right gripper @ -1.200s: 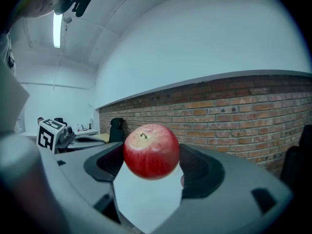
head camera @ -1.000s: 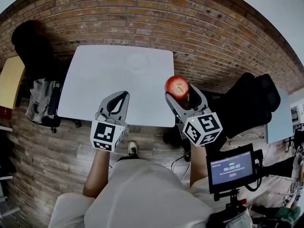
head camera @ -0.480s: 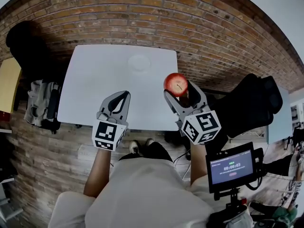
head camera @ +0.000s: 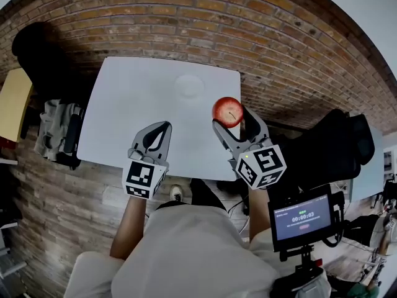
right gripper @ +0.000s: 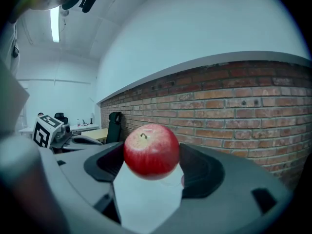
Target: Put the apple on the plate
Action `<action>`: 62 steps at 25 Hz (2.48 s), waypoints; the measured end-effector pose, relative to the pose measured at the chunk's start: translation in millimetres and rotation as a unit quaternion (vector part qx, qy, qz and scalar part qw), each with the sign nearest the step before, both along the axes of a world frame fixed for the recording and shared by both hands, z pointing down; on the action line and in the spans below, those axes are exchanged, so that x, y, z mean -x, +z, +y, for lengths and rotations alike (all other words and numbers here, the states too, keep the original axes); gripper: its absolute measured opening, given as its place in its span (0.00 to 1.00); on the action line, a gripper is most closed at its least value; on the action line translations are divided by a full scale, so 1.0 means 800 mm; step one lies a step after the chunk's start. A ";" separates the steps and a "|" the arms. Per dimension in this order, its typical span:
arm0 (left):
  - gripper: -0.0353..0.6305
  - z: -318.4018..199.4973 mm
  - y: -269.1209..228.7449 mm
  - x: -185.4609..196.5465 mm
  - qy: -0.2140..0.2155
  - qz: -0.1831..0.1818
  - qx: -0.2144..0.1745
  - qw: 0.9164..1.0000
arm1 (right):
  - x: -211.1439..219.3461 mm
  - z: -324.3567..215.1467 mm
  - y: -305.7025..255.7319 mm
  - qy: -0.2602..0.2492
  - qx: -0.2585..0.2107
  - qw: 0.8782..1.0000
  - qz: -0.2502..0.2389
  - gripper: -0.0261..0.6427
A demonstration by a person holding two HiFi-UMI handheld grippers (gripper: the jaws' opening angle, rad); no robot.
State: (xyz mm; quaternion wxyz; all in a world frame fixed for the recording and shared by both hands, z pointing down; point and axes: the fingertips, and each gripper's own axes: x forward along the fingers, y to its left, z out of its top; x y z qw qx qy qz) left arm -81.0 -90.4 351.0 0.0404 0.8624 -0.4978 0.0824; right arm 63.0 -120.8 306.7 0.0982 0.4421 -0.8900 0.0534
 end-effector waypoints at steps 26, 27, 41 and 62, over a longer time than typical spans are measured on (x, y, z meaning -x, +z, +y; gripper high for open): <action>0.06 -0.129 0.066 0.015 -0.067 -0.004 0.078 0.995 | 0.044 -0.194 0.121 -0.067 0.071 0.995 0.033 0.56; 0.06 -0.133 0.069 0.018 -0.073 -0.004 0.082 0.994 | 0.046 -0.200 0.127 -0.071 0.074 0.994 0.036 0.56; 0.06 -0.183 0.112 0.028 -0.102 0.008 0.113 0.988 | 0.077 -0.270 0.205 -0.114 0.088 0.986 0.080 0.56; 0.06 -0.197 0.179 0.043 -0.125 0.012 0.162 0.979 | 0.103 -0.327 0.338 -0.130 0.150 0.974 0.110 0.56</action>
